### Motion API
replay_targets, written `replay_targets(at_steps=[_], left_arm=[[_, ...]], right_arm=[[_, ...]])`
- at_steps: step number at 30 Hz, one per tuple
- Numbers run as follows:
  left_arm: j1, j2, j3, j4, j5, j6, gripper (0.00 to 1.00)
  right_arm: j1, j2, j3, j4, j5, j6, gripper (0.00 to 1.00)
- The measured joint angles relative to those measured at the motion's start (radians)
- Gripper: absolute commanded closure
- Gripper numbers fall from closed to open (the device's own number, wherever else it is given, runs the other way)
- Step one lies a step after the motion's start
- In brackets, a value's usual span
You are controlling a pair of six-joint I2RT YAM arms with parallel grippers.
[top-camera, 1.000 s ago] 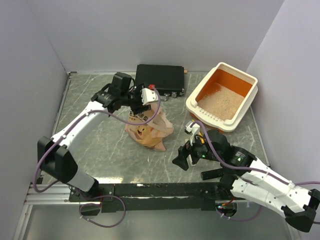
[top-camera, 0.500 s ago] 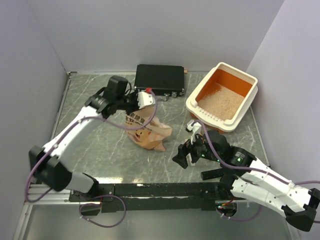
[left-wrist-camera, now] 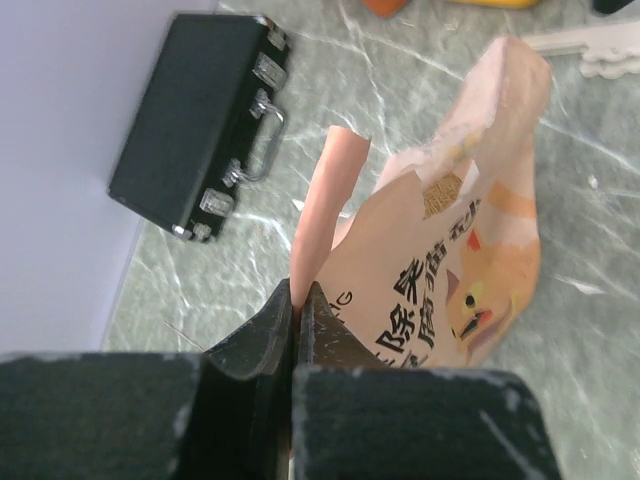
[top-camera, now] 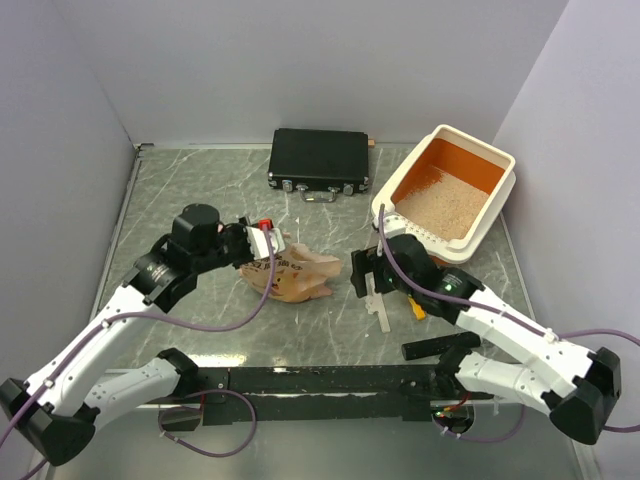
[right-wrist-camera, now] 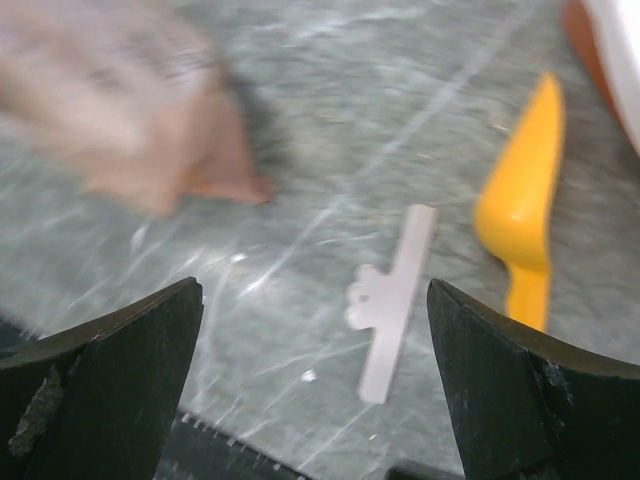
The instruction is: Fill the litter box with clean litter
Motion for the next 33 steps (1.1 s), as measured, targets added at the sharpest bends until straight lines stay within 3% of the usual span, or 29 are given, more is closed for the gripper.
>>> replay_targets(at_steps=[2, 5, 8, 9, 13, 17, 23, 28, 33], left_arm=[[-0.001, -0.028, -0.047, 0.055, -0.003, -0.008, 0.89], [-0.001, -0.052, -0.110, 0.132, -0.007, -0.025, 0.71], [-0.001, -0.059, -0.145, 0.189, -0.008, -0.047, 0.46], [-0.001, -0.061, -0.152, 0.200, -0.007, -0.064, 0.43], [-0.003, -0.076, -0.153, 0.221, 0.001, -0.115, 0.39], [-0.006, -0.130, -0.153, 0.247, 0.017, -0.221, 0.28], [-0.006, -0.260, -0.158, 0.249, 0.017, -0.389, 0.24], [-0.006, -0.362, -0.182, 0.259, 0.020, -0.528, 0.25], [-0.007, -0.360, -0.182, 0.237, 0.016, -0.617, 0.23]], right_arm=[[-0.045, 0.034, -0.013, 0.005, 0.026, 0.021, 0.00], [-0.109, 0.082, -0.037, 0.005, 0.052, 0.050, 0.00], [-0.154, 0.140, -0.052, 0.005, 0.074, 0.066, 0.00], [-0.167, 0.163, -0.053, 0.004, 0.079, 0.071, 0.00], [-0.202, 0.231, -0.053, 0.011, 0.093, 0.071, 0.00], [-0.251, 0.290, -0.052, 0.044, 0.069, 0.045, 0.00], [-0.290, 0.389, -0.021, 0.073, 0.043, -0.002, 0.05], [-0.301, 0.462, 0.019, 0.097, -0.002, -0.034, 0.27], [-0.303, 0.471, 0.022, 0.108, -0.031, -0.045, 0.49]])
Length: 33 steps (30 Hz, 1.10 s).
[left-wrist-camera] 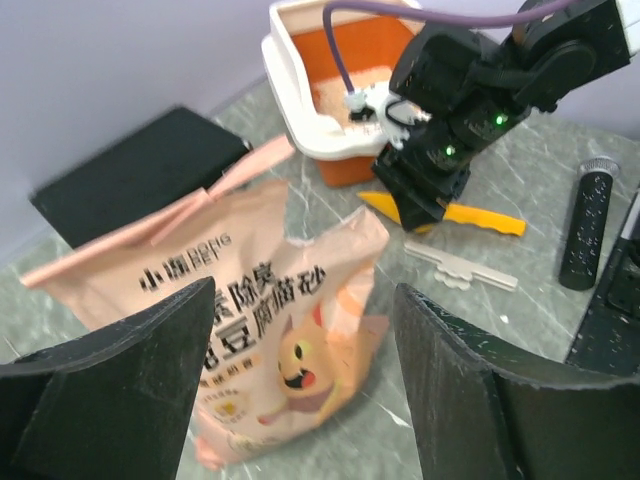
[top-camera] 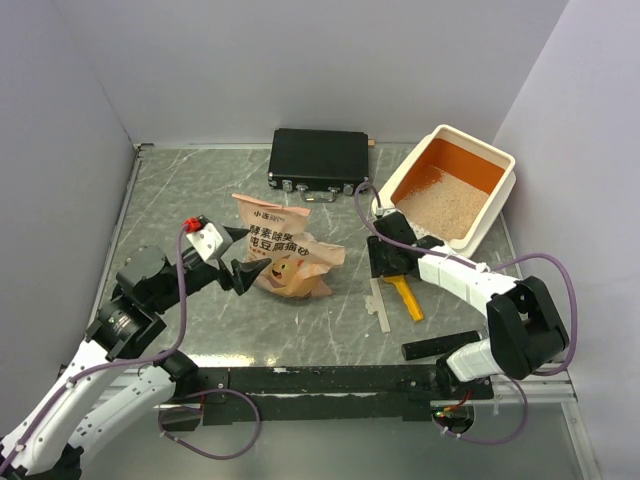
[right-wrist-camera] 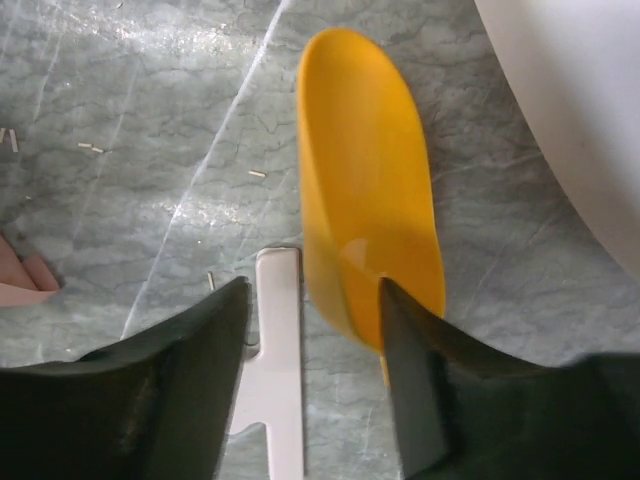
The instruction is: Fill the litter box with clean litter
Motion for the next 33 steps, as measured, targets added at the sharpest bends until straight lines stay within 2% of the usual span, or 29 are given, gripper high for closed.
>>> replay_targets(at_steps=[6, 8, 10, 13, 14, 16, 18, 24, 27, 33], left_arm=[[0.000, 0.024, 0.000, -0.034, -0.024, -0.066, 0.23], [0.000, 0.024, 0.000, -0.043, -0.030, -0.082, 0.26], [0.000, 0.024, -0.001, -0.044, -0.038, -0.093, 0.26], [0.000, 0.027, -0.002, -0.045, -0.052, -0.100, 0.26], [0.000, 0.029, -0.002, -0.045, -0.056, -0.101, 0.26], [0.000, 0.032, -0.003, -0.045, -0.064, -0.101, 0.28], [0.000, 0.031, -0.007, -0.044, -0.076, -0.105, 0.36], [0.000, 0.034, -0.019, -0.040, -0.093, -0.127, 0.40], [0.000, 0.060, 0.005, -0.055, -0.085, -0.151, 0.42], [0.000, 0.205, 0.242, -0.150, -0.064, -0.250, 0.40]], right_arm=[[0.000, 0.047, 0.048, -0.028, 0.003, -0.016, 0.62], [0.000, 0.077, 0.069, -0.037, 0.008, -0.021, 0.68], [0.000, 0.116, 0.095, -0.053, 0.014, -0.031, 0.70], [0.000, 0.151, 0.113, -0.064, 0.015, -0.041, 0.85], [0.000, 0.159, 0.115, -0.069, 0.016, -0.045, 1.00], [0.000, 0.170, 0.120, -0.081, 0.018, -0.053, 1.00], [0.000, 0.176, 0.127, -0.096, 0.026, -0.055, 1.00], [0.045, 0.109, 0.183, -0.180, 0.057, -0.074, 1.00], [0.135, -0.007, 0.255, -0.237, 0.060, -0.098, 1.00], [0.438, -0.284, 0.432, -0.328, -0.003, -0.189, 1.00]])
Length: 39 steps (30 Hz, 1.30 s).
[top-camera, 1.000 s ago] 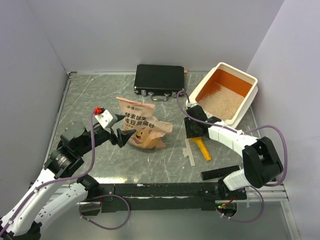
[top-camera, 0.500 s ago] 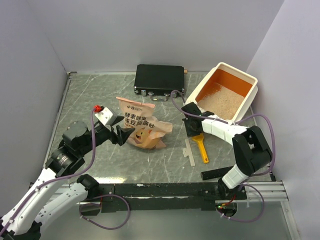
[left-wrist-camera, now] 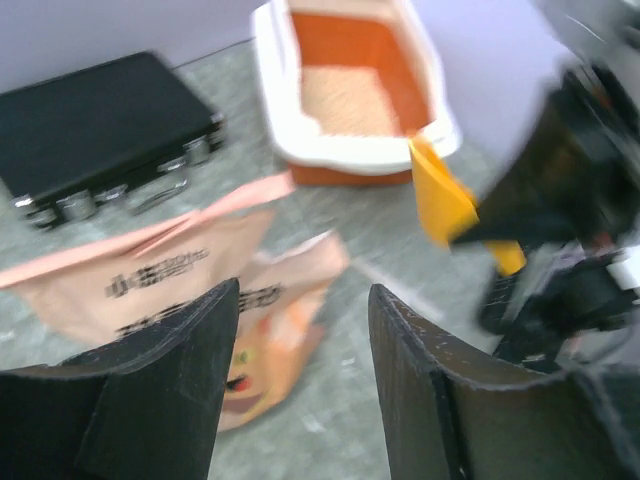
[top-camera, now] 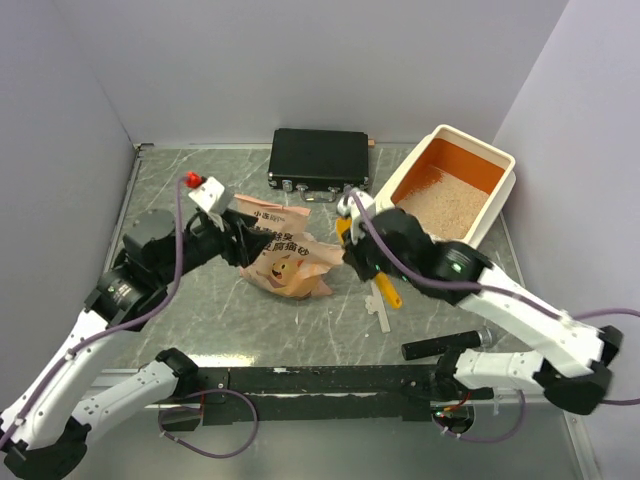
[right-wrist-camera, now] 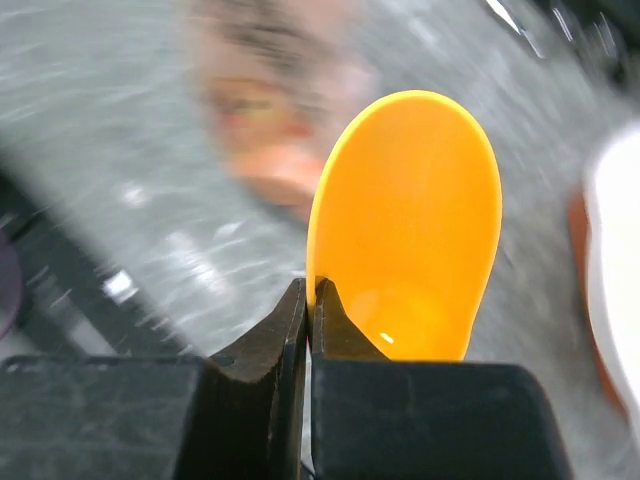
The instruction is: Fill the litter box with clean litter
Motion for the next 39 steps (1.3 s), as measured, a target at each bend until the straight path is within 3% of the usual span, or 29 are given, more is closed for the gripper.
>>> replay_targets(at_steps=[6, 10, 24, 39], left_arm=[[0.000, 0.032, 0.121, -0.048, 0.113, -0.151, 0.38], [0.000, 0.077, 0.197, -0.101, 0.201, -0.240, 0.39], [0.000, 0.080, 0.177, -0.277, 0.366, -0.364, 0.42], [0.000, 0.082, 0.129, -0.229, 0.448, -0.422, 0.44]], right_arm=[[0.414, -0.034, 0.108, -0.155, 0.073, -0.101, 1.00], [0.500, 0.051, 0.141, -0.238, 0.166, -0.137, 1.00], [0.642, 0.145, 0.288, -0.311, 0.415, -0.249, 1.00], [0.636, 0.277, 0.419, -0.257, 0.436, -0.397, 1.00]])
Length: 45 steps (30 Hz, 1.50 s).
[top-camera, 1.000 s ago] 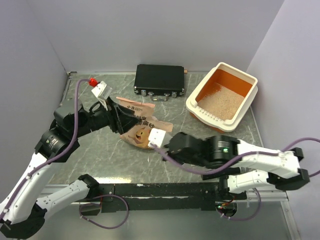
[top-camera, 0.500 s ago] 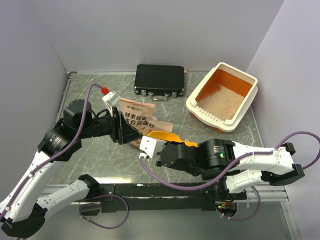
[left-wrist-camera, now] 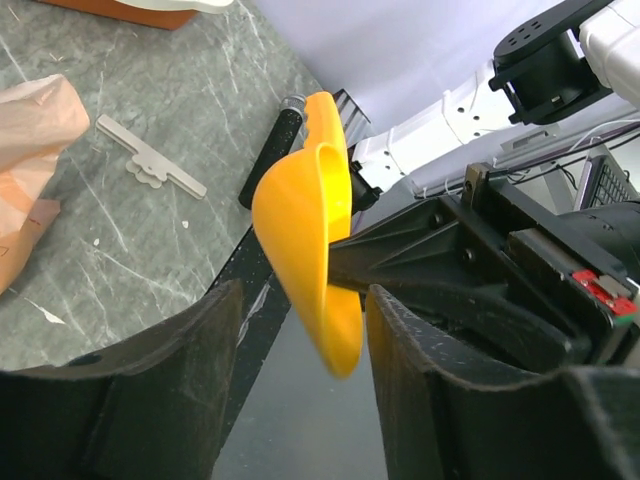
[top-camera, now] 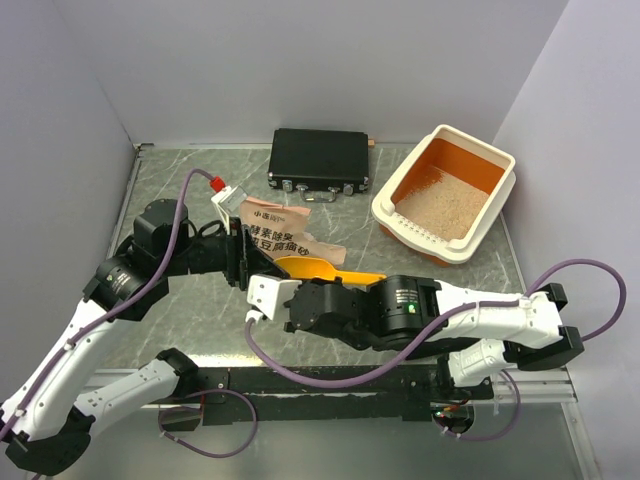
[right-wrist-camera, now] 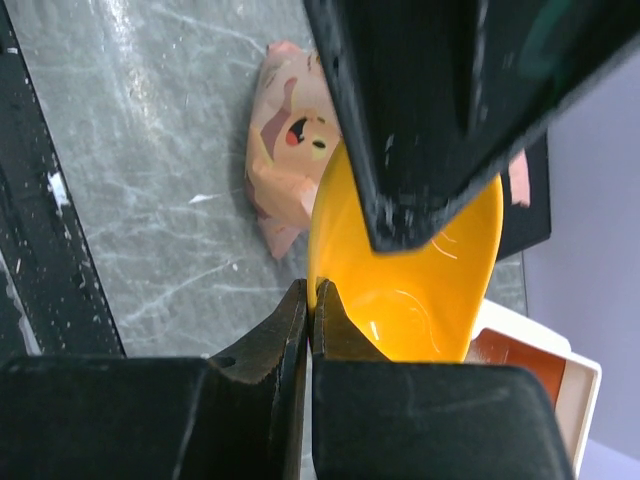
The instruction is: Fill the litter box with clean litter
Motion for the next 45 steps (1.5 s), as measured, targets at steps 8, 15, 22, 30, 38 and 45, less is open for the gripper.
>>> replay_targets(at_steps=[8, 15, 22, 30, 38, 45], left_arm=[[0.001, 0.005, 0.000, -0.006, -0.008, 0.003, 0.91], [0.005, 0.020, -0.008, -0.046, -0.055, 0.006, 0.99], [0.001, 0.004, -0.027, -0.027, -0.055, 0.069, 0.99], [-0.001, -0.115, -0.139, -0.006, -0.039, 0.166, 0.99], [-0.001, -0.295, -0.204, 0.107, 0.024, 0.191, 0.99], [-0.004, -0.328, -0.216, 0.156, 0.046, 0.186, 0.99]], right_arm=[[-0.013, 0.066, 0.071, 0.004, -0.006, -0.032, 1.00], [-0.014, 0.077, 0.072, -0.019, -0.006, -0.043, 0.64], [-0.014, -0.075, -0.055, 0.027, -0.072, 0.055, 0.25], [-0.048, -0.477, -0.151, 0.093, -0.012, 0.332, 0.25], [-0.092, -0.652, -0.347, 0.229, -0.045, 0.576, 0.26], [-0.100, -0.668, -0.503, 0.421, -0.193, 0.654, 0.28]])
